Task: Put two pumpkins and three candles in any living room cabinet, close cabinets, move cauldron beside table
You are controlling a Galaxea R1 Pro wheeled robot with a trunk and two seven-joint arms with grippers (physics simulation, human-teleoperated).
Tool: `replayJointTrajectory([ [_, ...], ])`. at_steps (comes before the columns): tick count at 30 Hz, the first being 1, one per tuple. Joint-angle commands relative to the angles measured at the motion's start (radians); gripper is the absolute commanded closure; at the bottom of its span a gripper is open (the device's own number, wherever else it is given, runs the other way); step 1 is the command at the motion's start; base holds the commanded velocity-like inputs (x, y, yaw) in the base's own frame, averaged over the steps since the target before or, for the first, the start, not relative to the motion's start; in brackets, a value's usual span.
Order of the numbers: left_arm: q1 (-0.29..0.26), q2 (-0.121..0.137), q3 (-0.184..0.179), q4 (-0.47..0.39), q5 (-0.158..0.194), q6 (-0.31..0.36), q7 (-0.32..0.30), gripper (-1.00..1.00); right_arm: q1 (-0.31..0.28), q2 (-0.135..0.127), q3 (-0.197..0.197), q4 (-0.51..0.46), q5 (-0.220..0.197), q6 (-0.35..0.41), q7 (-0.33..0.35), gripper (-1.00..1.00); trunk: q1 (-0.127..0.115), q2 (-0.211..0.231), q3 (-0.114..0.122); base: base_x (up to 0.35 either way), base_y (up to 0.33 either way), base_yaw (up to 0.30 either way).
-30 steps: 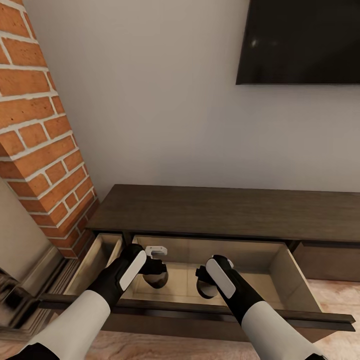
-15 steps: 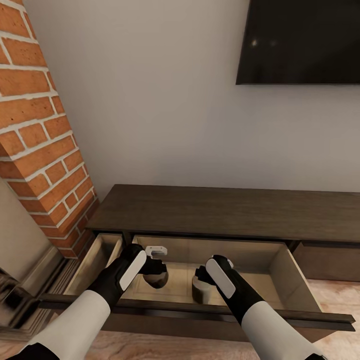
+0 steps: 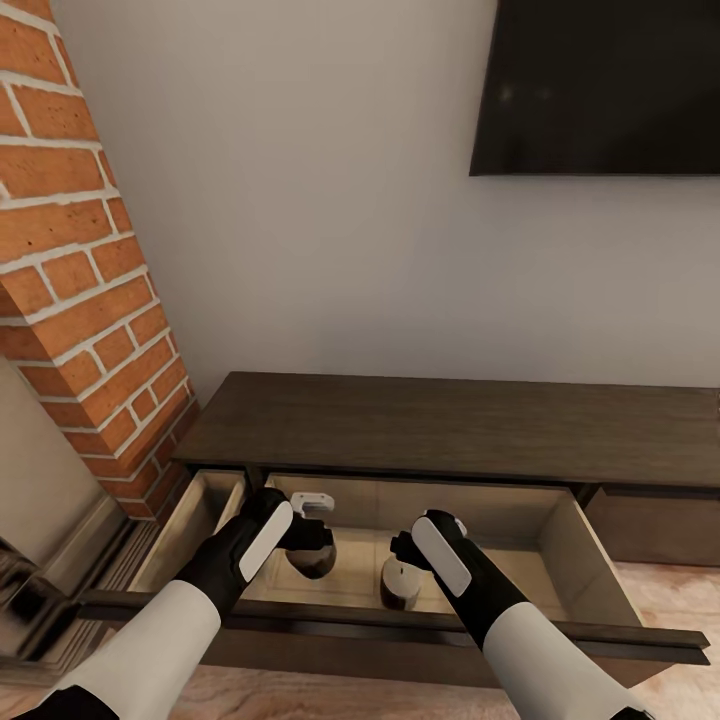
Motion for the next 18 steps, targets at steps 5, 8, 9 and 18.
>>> replayJointTrajectory([
  [5,-0.001,0.0,-0.002,0.005,0.009,0.006,0.009,-1.0,-0.001,-0.001,0.002,-0.002,-0.008,0.003,-0.008,-1.0,0.0,0.0,-0.001,0.0,0.0,0.0],
  [8,-0.001,0.0,-0.002,0.007,0.009,0.009,0.008,-1.0,0.0,-0.001,0.003,-0.008,-0.007,0.003,-0.008,-1.0,0.0,0.0,-0.001,0.0,0.0,0.0],
  [9,-0.001,-0.001,-0.002,0.007,0.009,0.01,0.008,-1.0,0.0,-0.001,0.003,-0.01,-0.007,0.003,-0.008,-1.0,0.0,0.0,-0.001,0.0,0.0,0.0],
  [18,-0.001,-0.004,-0.002,0.013,0.011,0.016,0.0,-1.0,0.009,-0.007,0.006,-0.167,-0.005,0.006,-0.014,-1.0,0.0,0.0,-0.001,0.0,0.0,0.0],
])
